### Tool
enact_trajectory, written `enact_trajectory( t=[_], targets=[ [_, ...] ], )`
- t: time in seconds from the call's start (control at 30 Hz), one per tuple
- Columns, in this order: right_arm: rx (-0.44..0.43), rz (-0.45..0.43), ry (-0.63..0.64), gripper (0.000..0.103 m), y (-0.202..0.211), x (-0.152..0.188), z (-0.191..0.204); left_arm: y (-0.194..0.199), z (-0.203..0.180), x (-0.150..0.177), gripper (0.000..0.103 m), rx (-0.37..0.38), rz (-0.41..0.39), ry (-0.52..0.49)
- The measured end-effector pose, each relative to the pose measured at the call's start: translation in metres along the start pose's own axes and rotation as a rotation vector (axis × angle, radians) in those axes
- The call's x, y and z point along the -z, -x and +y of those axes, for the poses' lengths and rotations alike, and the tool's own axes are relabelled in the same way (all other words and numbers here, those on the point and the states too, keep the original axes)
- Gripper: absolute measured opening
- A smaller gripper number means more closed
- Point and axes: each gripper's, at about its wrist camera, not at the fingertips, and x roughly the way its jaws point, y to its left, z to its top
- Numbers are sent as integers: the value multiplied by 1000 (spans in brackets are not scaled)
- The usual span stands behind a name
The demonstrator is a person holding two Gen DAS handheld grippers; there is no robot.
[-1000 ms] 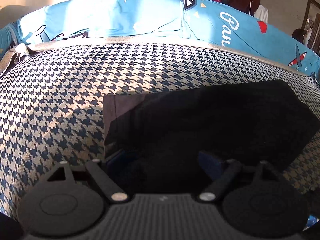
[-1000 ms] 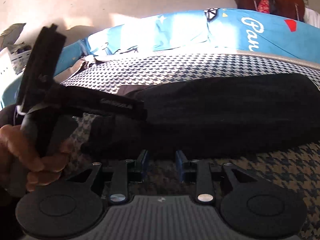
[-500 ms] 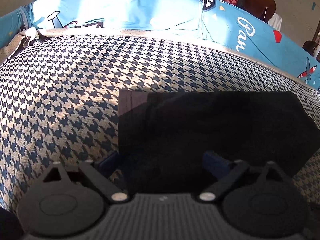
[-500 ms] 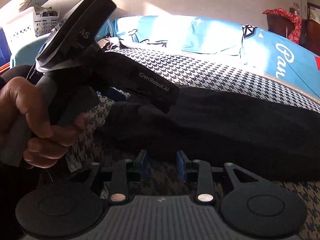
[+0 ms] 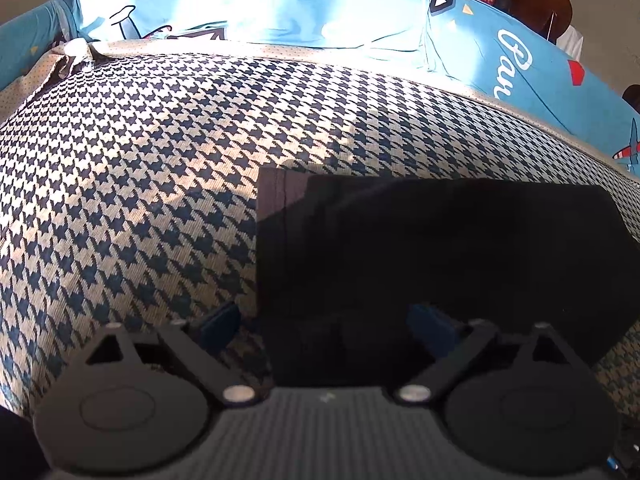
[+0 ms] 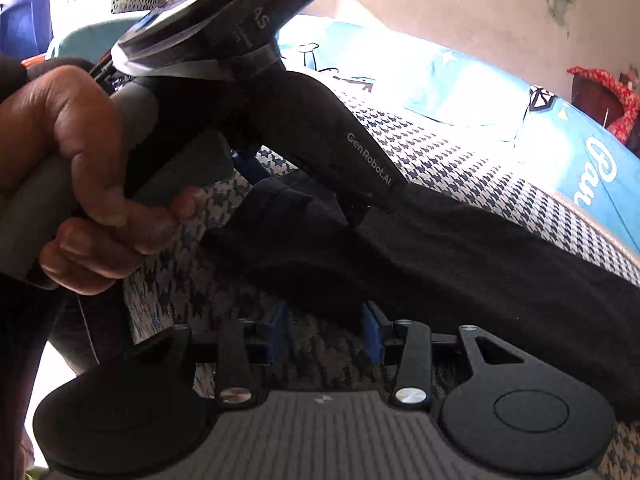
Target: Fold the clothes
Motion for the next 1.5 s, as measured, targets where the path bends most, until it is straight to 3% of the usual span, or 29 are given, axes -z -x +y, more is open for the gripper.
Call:
enact_trajectory(
  t=[0.1,0.13,0.17,0.23,0.27,0.57,0.77,0.97,1.07,1.37,1.5],
  targets=[
    [15,-4,14,40,-3,-1,1,0,0,0,95,1,0,2],
    [11,-7,10,34,-4,-2,1,0,1,0,95,0,0,3],
    [10,-8,12,20,-5,-2,1,-1,1,0,95,0,0,3],
    [17,-12,20,7,-4,-2,3,-1,0,0,95,-11,-2,-5],
    [25,-14,25,6,-4,-3,4,-2,-1,0,95,-21,-3,-10],
    [6,-12,38,6,11,-1,7,-5,-5,2,98,-107,-12,-54],
    [-14,21,24,11,8,0,7,-4,-6,4,102,-123,-25,-65],
    [-85,23,-158,13,17,0,-15,-2,-8,5,102,-129,-49,-82],
    [-79,3,-279,13,25,2,-35,1,-13,7,102,-105,-76,-109],
    [108,-4,-500,20,37,17,-78,5,-37,20,103,-69,-120,-230],
    [167,5,-567,24,36,28,-99,2,-43,28,103,-70,-100,-254]
  ],
)
